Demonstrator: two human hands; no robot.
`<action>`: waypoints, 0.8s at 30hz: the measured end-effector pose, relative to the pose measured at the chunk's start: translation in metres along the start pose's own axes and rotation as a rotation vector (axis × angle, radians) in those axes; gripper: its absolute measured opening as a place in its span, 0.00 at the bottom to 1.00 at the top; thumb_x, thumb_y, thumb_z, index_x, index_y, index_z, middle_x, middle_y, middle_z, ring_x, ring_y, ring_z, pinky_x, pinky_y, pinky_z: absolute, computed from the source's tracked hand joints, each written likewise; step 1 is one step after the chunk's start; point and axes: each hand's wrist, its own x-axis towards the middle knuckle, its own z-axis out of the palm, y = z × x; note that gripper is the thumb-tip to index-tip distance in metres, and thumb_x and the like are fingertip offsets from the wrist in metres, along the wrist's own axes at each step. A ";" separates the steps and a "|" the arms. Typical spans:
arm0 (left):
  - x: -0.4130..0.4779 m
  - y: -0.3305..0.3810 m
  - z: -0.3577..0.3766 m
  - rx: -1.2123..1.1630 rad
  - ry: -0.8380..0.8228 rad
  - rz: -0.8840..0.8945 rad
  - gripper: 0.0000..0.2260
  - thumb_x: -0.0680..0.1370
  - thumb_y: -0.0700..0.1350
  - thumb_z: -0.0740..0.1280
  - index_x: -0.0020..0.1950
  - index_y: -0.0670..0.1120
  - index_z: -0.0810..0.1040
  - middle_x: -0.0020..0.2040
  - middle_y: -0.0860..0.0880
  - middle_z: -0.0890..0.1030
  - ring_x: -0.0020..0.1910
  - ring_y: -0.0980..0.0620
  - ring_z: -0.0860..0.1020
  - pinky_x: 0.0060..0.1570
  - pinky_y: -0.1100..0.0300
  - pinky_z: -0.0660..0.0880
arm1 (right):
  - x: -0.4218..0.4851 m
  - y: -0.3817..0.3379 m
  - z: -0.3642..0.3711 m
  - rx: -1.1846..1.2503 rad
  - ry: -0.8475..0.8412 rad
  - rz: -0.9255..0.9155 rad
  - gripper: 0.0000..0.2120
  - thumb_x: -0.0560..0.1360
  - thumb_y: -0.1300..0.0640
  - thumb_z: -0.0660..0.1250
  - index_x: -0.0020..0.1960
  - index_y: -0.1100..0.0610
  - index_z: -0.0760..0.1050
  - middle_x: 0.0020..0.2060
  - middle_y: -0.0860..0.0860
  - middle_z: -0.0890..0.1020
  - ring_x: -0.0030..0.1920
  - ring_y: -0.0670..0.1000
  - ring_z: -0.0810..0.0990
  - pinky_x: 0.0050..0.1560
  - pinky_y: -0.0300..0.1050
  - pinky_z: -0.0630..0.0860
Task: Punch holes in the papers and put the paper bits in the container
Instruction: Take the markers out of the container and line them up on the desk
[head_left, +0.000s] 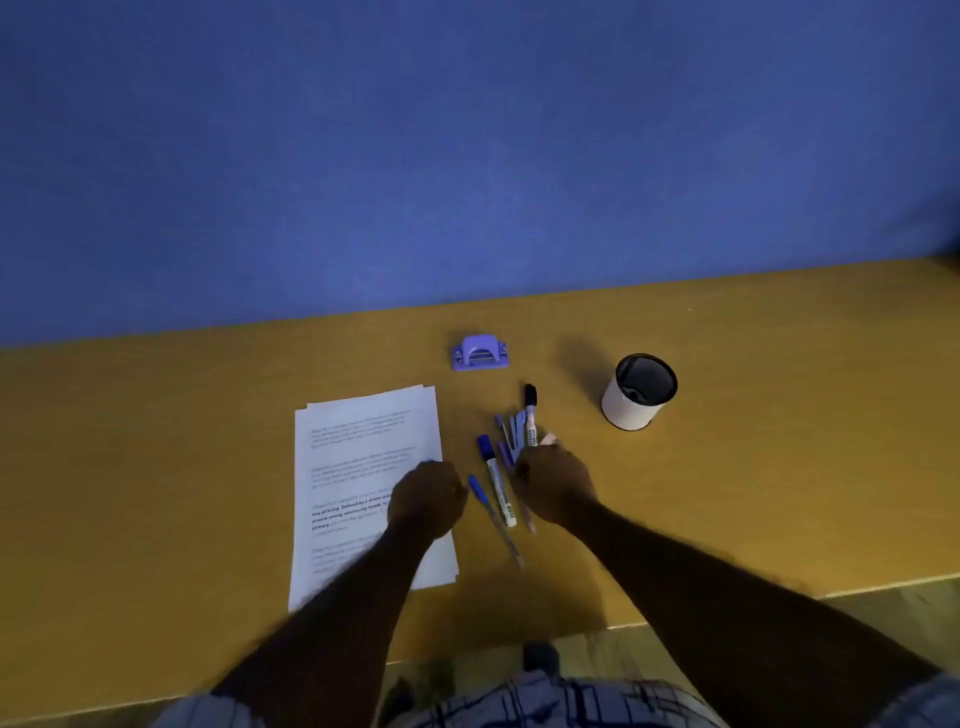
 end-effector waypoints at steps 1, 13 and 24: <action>0.001 0.002 0.001 -0.027 -0.010 -0.033 0.12 0.79 0.52 0.63 0.53 0.45 0.79 0.50 0.47 0.81 0.48 0.49 0.80 0.47 0.56 0.79 | 0.001 -0.003 0.003 -0.016 0.004 0.017 0.13 0.79 0.47 0.60 0.41 0.52 0.75 0.35 0.47 0.73 0.32 0.43 0.70 0.28 0.37 0.63; 0.015 -0.021 0.002 -0.142 0.014 0.007 0.12 0.79 0.53 0.65 0.51 0.46 0.81 0.47 0.49 0.82 0.45 0.52 0.80 0.48 0.56 0.80 | 0.014 -0.027 0.027 0.040 -0.039 0.207 0.10 0.78 0.48 0.64 0.42 0.51 0.70 0.37 0.48 0.76 0.36 0.45 0.77 0.30 0.37 0.71; 0.036 -0.003 -0.001 -0.723 -0.053 -0.058 0.11 0.79 0.49 0.65 0.45 0.44 0.82 0.37 0.51 0.82 0.35 0.58 0.78 0.36 0.68 0.71 | 0.019 -0.033 0.030 0.248 -0.039 0.256 0.13 0.74 0.44 0.69 0.35 0.49 0.72 0.31 0.45 0.77 0.33 0.42 0.77 0.32 0.37 0.75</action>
